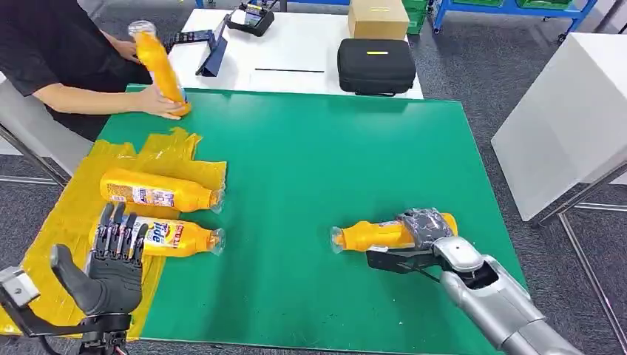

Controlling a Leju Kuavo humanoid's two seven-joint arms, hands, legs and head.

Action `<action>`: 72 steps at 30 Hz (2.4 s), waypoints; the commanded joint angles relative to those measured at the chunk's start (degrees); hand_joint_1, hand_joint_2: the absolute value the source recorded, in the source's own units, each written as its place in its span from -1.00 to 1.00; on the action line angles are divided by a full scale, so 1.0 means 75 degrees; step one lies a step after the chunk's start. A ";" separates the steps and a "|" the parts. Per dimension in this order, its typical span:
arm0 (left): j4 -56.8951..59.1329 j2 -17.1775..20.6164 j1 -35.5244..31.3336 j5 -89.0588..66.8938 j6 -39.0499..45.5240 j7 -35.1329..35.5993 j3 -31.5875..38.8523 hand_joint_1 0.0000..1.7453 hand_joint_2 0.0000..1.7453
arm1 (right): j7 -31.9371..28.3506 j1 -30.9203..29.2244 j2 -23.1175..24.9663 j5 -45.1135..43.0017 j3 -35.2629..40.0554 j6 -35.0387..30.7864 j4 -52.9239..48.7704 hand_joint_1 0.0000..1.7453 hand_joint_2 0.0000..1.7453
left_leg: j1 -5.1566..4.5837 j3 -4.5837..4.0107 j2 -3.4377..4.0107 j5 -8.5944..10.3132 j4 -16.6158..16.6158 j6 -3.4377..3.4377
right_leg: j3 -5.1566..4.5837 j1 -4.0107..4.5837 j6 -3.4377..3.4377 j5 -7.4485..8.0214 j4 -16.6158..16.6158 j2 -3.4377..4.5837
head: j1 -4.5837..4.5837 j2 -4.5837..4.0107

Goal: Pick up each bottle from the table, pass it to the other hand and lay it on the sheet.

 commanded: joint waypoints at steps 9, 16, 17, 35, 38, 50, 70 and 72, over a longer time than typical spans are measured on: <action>0.0280 -0.0247 -0.0508 -0.0109 -0.0069 0.0179 0.0236 -1.00 -1.00 | 0.0266 0.0446 0.0722 0.0657 -0.0663 0.0439 0.1371 1.00 1.00 | 0.0013 0.0044 -0.0033 0.0006 -0.0011 0.0004 | 0.0052 0.0017 -0.0062 -0.0009 -0.0021 -0.0019 | 0.0003 0.0000; 0.0125 -0.0233 -0.0244 -0.0179 -0.0124 0.0240 0.0262 -1.00 -1.00 | 0.0036 0.0823 0.0896 0.0049 -0.1430 0.0182 0.0609 1.00 1.00 | 0.0010 0.0071 -0.0027 0.0005 -0.0011 0.0008 | 0.0078 0.0012 -0.0061 -0.0013 -0.0019 -0.0014 | 0.0006 0.0000; 0.0143 -0.0174 -0.0129 -0.0256 0.0014 0.0416 0.0218 -1.00 -1.00 | -0.0115 0.1121 0.1126 -0.0338 -0.1716 0.0284 0.0415 1.00 1.00 | 0.0010 0.0073 -0.0033 0.0005 -0.0016 0.0009 | 0.0082 0.0013 -0.0076 -0.0014 -0.0021 -0.0018 | 0.0003 0.0000; 0.0488 0.0069 -0.0465 -0.0497 -0.0729 0.0447 -0.0543 -1.00 1.00 | -0.1281 0.0996 0.2253 -0.8596 -0.1522 0.1926 -0.2040 1.00 1.00 | 0.0036 0.0072 0.0086 -0.0049 -0.0012 -0.0034 | 0.0094 0.0040 -0.0078 -0.0017 0.0009 0.0095 | 0.0000 0.0000; 0.0495 0.0156 -0.0611 -0.0495 -0.1060 0.0342 -0.0947 -1.00 1.00 | -0.1426 0.0422 0.2199 -0.9062 -0.0833 0.1532 -0.1810 1.00 1.00 | 0.0034 -0.0004 0.0057 -0.0012 0.0002 -0.0028 | 0.0053 0.0039 -0.0078 0.0007 0.0031 0.0084 | -0.0006 0.0000; 0.0858 0.0013 -0.1332 -0.0513 -0.2036 0.0567 -0.1946 -1.00 1.00 | -0.1529 -0.0626 0.3051 -1.0143 0.0047 0.1241 -0.0446 1.00 1.00 | 0.0027 -0.0007 0.0046 -0.0006 -0.0003 -0.0028 | 0.0047 0.0035 -0.0089 0.0006 0.0025 0.0070 | 0.0003 0.0000; 0.0838 -0.0294 -0.1938 -0.0593 -0.1704 0.0690 -0.1681 -1.00 1.00 | -0.1032 -0.0638 0.3646 -0.8847 0.1144 0.0418 -0.0971 1.00 1.00 | 0.0026 -0.0024 0.0034 -0.0007 0.0005 -0.0020 | 0.0038 0.0032 -0.0076 -0.0001 0.0030 0.0054 | 0.0003 0.0000; 0.0733 -0.0304 -0.1856 -0.0609 -0.1542 0.0628 -0.1481 -1.00 1.00 | -0.1008 -0.0530 0.3683 -0.8466 0.1312 0.0285 -0.1087 1.00 1.00 | 0.0028 -0.0037 0.0036 0.0000 0.0000 -0.0025 | 0.0029 0.0032 -0.0060 0.0007 0.0023 0.0053 | 0.0003 0.0000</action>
